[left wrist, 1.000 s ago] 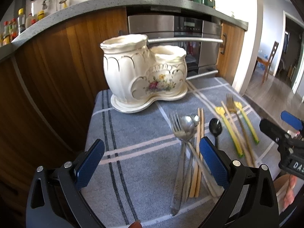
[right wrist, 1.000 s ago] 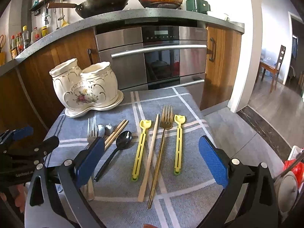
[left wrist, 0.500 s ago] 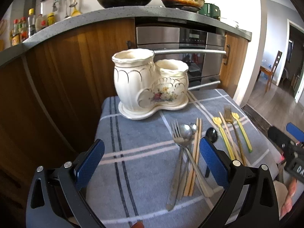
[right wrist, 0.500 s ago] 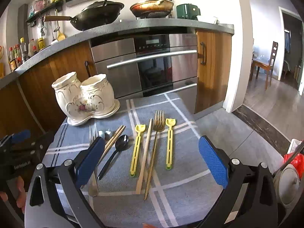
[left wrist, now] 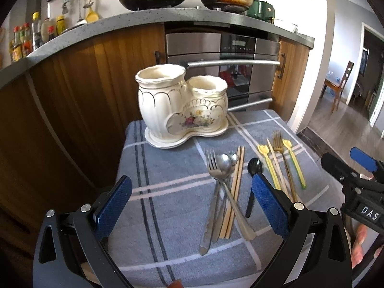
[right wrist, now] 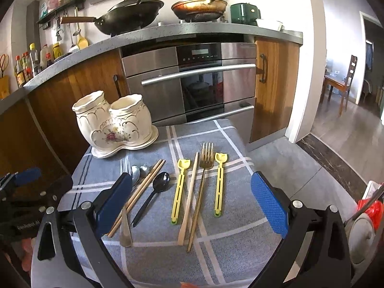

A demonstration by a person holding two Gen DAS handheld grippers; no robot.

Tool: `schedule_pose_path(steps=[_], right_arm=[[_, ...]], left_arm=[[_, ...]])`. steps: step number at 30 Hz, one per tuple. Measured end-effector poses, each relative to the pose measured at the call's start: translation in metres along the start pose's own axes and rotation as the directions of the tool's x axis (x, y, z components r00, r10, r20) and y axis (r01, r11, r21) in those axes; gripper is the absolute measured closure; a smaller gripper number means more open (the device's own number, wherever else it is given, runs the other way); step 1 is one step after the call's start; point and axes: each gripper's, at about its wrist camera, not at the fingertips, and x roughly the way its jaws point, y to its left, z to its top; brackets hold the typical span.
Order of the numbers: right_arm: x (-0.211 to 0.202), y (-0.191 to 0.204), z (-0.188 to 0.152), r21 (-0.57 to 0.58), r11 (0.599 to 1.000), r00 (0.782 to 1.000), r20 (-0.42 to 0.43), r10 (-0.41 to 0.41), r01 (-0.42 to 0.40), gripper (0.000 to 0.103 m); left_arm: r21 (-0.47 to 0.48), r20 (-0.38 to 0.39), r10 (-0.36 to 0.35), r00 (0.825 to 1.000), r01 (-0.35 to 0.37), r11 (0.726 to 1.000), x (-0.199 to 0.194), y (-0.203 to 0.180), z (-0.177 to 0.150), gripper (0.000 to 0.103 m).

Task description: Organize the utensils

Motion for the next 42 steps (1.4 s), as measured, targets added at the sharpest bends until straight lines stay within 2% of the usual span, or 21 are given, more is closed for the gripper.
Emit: schedule_pose_path(steps=[10, 15, 20, 25, 28, 31, 36, 40, 42], right_arm=[[0.005, 0.006, 0.015, -0.031, 1.0, 1.0, -0.001, 0.002, -0.002, 0.005], [0.012, -0.001, 0.016, -0.022, 1.0, 1.0, -0.014, -0.007, 0.007, 0.005], [0.024, -0.011, 0.012, 0.001, 1.0, 0.999, -0.044, -0.022, 0.022, 0.005], [0.031, -0.015, 0.009, 0.016, 1.0, 0.998, -0.063, -0.025, 0.026, 0.005], [0.028, -0.016, 0.008, 0.021, 0.999, 0.998, -0.052, -0.03, 0.031, 0.005], [0.03, -0.018, 0.005, 0.034, 0.999, 0.998, -0.06, -0.03, 0.032, 0.005], [0.038, -0.023, 0.003, 0.044, 0.999, 0.998, -0.066, -0.013, 0.016, 0.006], [0.049, -0.025, -0.004, 0.0, 0.999, 0.997, -0.071, -0.033, 0.033, 0.006], [0.054, -0.028, -0.008, 0.01, 1.0, 0.996, -0.085, -0.016, 0.017, 0.006]], left_arm=[[0.001, 0.015, 0.031, 0.999, -0.031, 1.0, -0.001, 0.009, 0.012, 0.004], [0.01, 0.002, 0.038, 0.999, -0.038, 0.999, 0.007, 0.009, 0.012, 0.004], [-0.013, -0.034, 0.014, 0.999, -0.015, 1.0, 0.02, 0.015, 0.013, 0.004], [-0.003, -0.044, 0.03, 0.999, -0.03, 1.0, 0.026, 0.017, 0.014, 0.004], [0.0, -0.031, 0.029, 0.999, -0.029, 1.0, 0.026, 0.018, 0.014, 0.004], [0.003, 0.028, 0.011, 1.0, -0.012, 1.0, 0.024, 0.019, 0.01, 0.004], [0.114, 0.065, 0.011, 0.998, -0.018, 0.993, 0.036, 0.011, 0.004, 0.004], [0.108, 0.02, -0.052, 0.998, 0.049, 0.993, 0.056, 0.013, -0.002, 0.005], [0.096, -0.006, -0.085, 0.996, 0.086, 0.992, 0.067, 0.015, -0.007, 0.006]])
